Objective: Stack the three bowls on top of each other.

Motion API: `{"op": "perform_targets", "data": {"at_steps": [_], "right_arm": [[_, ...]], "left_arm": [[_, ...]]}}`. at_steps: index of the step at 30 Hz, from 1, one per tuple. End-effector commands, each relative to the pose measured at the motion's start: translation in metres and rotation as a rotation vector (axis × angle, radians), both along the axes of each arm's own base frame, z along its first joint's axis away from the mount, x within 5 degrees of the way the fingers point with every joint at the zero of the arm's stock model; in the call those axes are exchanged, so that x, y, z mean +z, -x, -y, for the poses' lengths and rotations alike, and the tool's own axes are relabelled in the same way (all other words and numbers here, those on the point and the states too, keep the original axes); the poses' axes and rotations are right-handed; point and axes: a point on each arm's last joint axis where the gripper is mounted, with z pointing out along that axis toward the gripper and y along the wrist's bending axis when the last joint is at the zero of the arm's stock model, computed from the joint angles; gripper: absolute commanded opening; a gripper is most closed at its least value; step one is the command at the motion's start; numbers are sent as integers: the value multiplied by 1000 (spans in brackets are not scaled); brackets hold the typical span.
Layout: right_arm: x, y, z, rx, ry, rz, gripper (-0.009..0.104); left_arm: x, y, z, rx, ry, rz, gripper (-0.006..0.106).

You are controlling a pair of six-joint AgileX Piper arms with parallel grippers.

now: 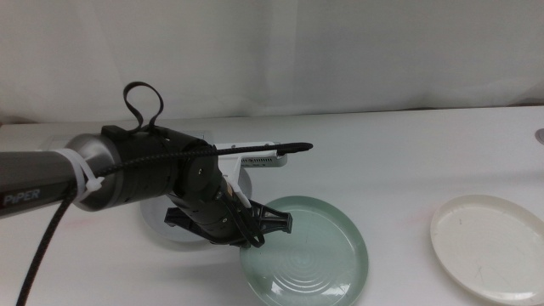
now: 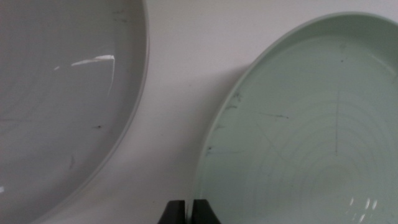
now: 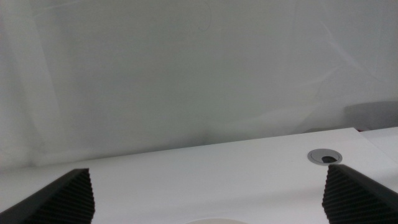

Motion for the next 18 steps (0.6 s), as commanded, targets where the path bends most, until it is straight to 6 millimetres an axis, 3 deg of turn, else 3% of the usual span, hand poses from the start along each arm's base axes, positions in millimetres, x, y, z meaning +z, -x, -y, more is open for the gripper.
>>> {"op": "perform_targets", "data": {"at_steps": [1,7,11,15,18], "right_arm": [[-14,0,0,-3,10,-35,103],[-14,0,0,-3,10,-35,103],[-14,0,0,-3,10,-35,103],[-14,0,0,-3,10,-35,103],[-14,0,0,-3,10,-35,103]], "left_arm": [[-1,-2,3,8,12,6,-3],[-6,-6,0,-35,-45,41,-2],[-5,-8,-1,-36,-60,65,8],[-5,-8,0,-33,-54,68,39],[-4,-8,0,-32,-52,69,82]]}}
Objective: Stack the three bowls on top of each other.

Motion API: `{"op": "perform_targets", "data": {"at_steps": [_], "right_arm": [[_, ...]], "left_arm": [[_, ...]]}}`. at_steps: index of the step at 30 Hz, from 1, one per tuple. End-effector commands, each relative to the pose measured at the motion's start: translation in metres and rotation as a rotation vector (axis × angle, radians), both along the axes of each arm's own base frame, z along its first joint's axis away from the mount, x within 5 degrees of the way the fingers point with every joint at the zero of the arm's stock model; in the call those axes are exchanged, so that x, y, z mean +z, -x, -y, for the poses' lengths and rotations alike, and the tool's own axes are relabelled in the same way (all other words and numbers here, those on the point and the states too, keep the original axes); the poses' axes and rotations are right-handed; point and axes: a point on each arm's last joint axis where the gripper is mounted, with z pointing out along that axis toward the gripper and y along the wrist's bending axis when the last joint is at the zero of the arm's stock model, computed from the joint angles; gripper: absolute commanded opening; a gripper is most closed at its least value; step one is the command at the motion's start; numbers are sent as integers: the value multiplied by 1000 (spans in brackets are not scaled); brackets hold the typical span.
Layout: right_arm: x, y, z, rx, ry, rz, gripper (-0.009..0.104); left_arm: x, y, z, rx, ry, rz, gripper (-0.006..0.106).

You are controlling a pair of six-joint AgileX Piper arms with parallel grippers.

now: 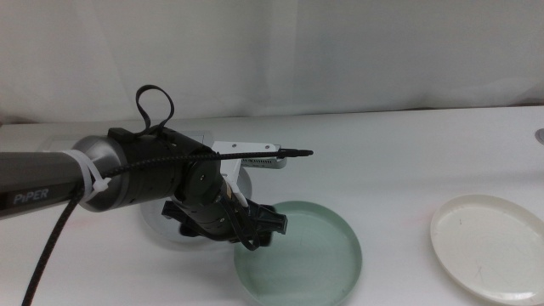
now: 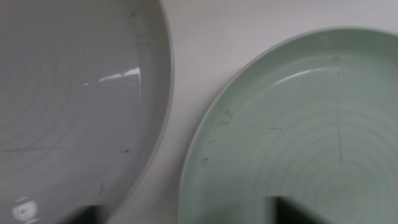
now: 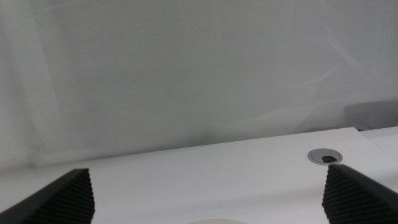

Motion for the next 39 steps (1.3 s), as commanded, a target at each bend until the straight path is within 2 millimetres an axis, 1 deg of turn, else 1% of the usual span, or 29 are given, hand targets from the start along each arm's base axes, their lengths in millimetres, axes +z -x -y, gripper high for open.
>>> {"op": "perform_targets", "data": {"at_steps": [1,3,6,8,10,11,13,14,16,17,19,21,24,26,27,29,34,39], "right_arm": [[-14,0,0,-3,13,-35,103],[-14,0,0,-3,13,-35,103],[-14,0,0,-3,13,-35,103],[-14,0,0,-3,13,-35,103],[-14,0,0,-3,13,-35,103],[-14,0,0,-3,13,-35,103],[-14,0,0,-3,13,-35,103],[-14,0,0,-3,13,-35,103],[-14,0,0,-3,13,-35,103],[-14,0,0,-3,13,-35,103],[-14,0,0,-3,13,-35,103],[-14,0,0,-3,13,-35,103],[-14,0,0,-3,13,-35,103],[-14,0,0,-3,13,-35,103],[-14,0,0,-3,13,-35,103],[-14,0,0,-3,13,-35,103],[-14,0,0,-3,13,-35,103],[-14,0,0,-3,13,-35,103]], "left_arm": [[3,-1,3,4,11,13,93],[9,-1,2,1,20,33,93],[30,-2,1,-14,29,88,93],[52,-3,-1,-34,25,144,93],[78,-2,-5,-44,17,202,93],[104,0,-14,-38,0,250,93],[131,2,-32,-5,-25,287,93],[140,5,-41,15,-34,291,93],[161,11,-64,60,-55,325,93],[168,14,-75,77,-67,331,93],[183,22,-101,138,-86,343,93],[194,31,-125,196,-108,341,92],[201,40,-157,295,-140,328,92],[200,41,-171,344,-147,320,92],[196,39,-178,365,-127,305,92],[191,35,-180,367,-99,294,92],[173,14,-173,346,-41,268,92],[138,-15,-170,340,-49,194,92]]}}
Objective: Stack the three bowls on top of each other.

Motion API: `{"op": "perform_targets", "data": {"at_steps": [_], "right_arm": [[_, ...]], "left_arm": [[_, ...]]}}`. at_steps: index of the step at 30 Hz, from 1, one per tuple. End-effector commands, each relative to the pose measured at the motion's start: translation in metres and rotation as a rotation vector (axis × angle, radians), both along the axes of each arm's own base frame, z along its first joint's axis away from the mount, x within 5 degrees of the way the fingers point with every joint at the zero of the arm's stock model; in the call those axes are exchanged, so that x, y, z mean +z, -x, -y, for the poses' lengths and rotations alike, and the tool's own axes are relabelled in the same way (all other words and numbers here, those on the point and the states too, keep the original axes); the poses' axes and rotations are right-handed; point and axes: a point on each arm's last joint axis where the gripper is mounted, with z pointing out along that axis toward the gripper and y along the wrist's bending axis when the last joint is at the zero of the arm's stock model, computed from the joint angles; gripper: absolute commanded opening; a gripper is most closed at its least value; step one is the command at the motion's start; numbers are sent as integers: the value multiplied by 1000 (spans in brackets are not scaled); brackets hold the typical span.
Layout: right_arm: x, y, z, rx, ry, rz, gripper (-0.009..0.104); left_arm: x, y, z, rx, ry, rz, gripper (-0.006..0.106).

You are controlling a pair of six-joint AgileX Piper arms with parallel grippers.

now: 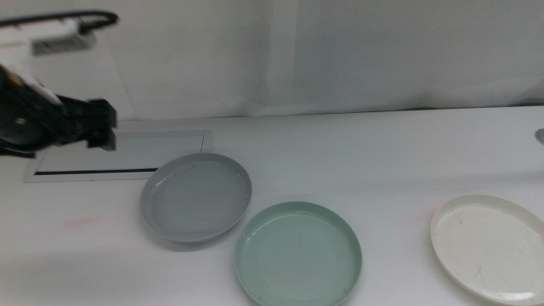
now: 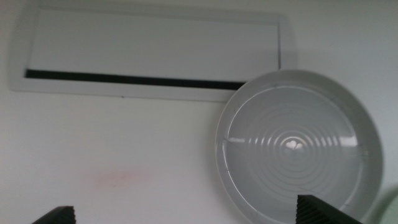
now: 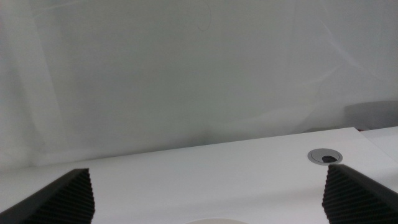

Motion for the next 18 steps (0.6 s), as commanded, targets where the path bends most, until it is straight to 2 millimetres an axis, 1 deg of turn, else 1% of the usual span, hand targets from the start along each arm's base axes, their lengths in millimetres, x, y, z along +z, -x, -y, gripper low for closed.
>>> {"op": "perform_targets", "data": {"at_steps": [1,7,12,16,17,18], "right_arm": [[-14,0,0,-3,13,-35,103],[-14,0,0,-3,13,-35,103],[-14,0,0,-3,13,-35,103],[-14,0,0,-3,13,-35,103],[-14,0,0,-3,13,-35,103],[-14,0,0,-3,13,-35,103]], "left_arm": [[-20,-16,2,2,15,-24,92],[-63,-45,6,-7,25,-73,92],[-102,-61,7,-11,24,-138,92],[-127,-71,11,-17,43,-163,92],[-143,-76,13,-12,67,-176,92],[-148,-78,14,-14,70,-180,92]]}}
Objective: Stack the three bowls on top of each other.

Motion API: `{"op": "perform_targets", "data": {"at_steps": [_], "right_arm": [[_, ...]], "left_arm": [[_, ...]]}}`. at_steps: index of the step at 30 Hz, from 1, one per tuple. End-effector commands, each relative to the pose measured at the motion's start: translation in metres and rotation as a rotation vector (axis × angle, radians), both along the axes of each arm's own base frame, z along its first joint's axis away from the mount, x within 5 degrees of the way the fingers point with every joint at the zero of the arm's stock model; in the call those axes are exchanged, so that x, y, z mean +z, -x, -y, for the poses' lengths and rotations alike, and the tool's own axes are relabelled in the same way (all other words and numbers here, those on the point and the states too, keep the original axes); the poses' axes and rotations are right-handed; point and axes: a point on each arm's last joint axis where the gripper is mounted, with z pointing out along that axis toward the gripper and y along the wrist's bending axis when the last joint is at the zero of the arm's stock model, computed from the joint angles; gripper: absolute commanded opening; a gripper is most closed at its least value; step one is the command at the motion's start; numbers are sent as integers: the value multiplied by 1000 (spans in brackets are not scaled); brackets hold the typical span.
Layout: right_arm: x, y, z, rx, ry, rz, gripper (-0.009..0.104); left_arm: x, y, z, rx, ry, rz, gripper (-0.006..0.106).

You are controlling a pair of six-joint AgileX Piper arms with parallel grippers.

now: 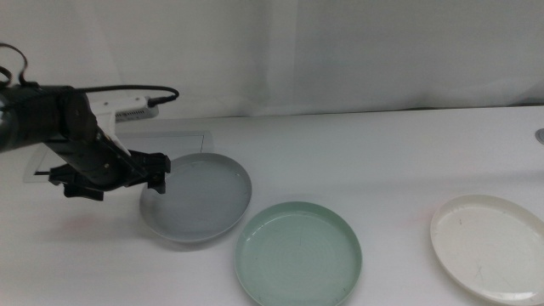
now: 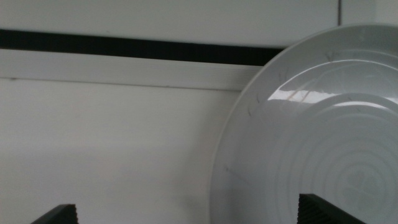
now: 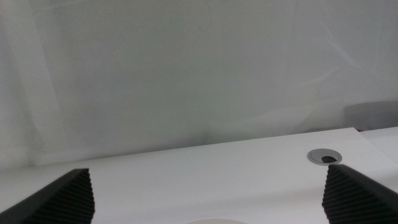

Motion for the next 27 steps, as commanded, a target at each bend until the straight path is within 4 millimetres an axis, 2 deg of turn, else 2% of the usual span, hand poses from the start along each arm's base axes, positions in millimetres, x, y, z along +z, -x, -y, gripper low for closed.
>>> {"op": "perform_targets", "data": {"at_steps": [1,13,18,20,21,25,27], "right_arm": [[-14,0,0,-3,9,-35,103],[-14,0,0,-3,9,-35,103],[-14,0,0,-3,9,-35,103],[-14,0,0,-3,9,-35,103],[-14,0,0,-3,9,-35,103],[-14,0,0,-3,9,-35,103],[-14,0,0,-3,9,-35,103]], "left_arm": [[-11,-5,1,-1,16,6,92],[-40,-7,2,-28,1,-58,92],[-52,-5,5,-37,-2,-111,84],[-55,-5,8,-46,-4,-121,70],[-56,-4,9,-48,-4,-126,59],[-56,-3,15,-67,-6,-129,-4],[-56,-3,16,-69,-6,-129,-3]]}}
